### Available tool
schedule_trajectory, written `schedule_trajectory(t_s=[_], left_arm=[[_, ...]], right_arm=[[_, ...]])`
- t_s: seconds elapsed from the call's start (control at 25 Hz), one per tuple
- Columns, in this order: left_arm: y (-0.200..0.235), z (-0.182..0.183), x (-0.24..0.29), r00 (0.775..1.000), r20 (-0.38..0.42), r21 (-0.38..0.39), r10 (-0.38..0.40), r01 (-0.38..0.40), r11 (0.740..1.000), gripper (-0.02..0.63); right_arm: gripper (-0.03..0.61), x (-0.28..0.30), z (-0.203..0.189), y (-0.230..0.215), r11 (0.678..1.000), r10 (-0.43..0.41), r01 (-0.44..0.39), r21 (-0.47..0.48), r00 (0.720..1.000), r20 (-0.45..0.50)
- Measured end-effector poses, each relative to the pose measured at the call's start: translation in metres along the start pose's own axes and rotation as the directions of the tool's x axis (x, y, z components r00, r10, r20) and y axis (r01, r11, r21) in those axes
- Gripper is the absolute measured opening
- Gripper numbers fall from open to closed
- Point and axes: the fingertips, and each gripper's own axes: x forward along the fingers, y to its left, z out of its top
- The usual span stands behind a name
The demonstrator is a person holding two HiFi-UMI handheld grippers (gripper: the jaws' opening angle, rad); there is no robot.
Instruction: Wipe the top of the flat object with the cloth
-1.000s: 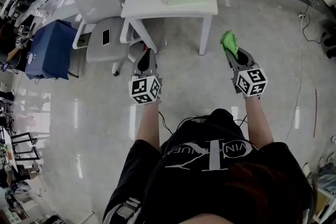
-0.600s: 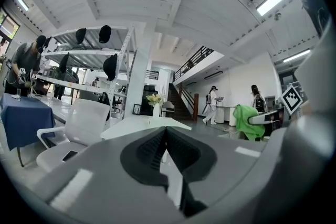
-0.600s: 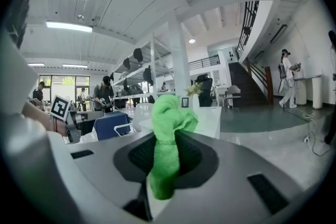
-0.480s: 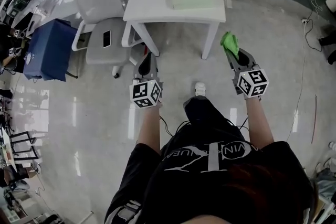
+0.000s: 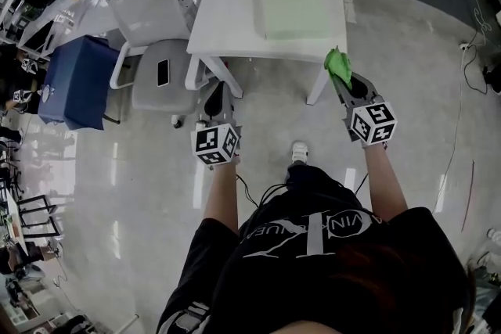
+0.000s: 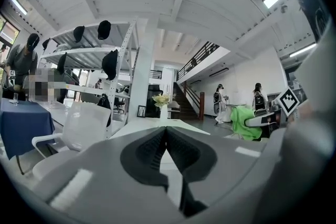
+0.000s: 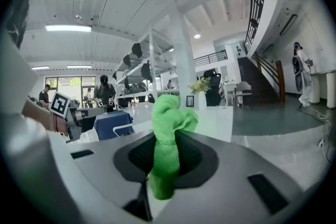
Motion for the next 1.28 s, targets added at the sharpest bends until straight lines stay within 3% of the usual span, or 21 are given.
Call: schedule_trajectory(t_s=[0.28, 0.8, 1.28], left_arm=[[0.022, 0.005, 0.058, 0.999, -0.003, -0.003, 0.037, -0.037, 0.999, 0.012], [0.018, 0.001, 0.139, 1.000, -0.016, 0.008, 0.014, -0.014, 1.000, 0.012], [0.033, 0.000, 0.209, 0.997, -0.053, 0.013, -0.049, 0.049, 0.999, 0.012]], right_arm=[[0.060, 0.053, 0.012, -0.032, 0.999, 0.041, -0.041, -0.014, 0.999, -0.007], [0.058, 0.110, 0.023, -0.082, 0.997, 0.072, -0.073, -0.040, 0.997, -0.017], [0.060, 0.151, 0.028, -0.109, 0.999, 0.028, -0.031, -0.043, 0.997, -0.071]])
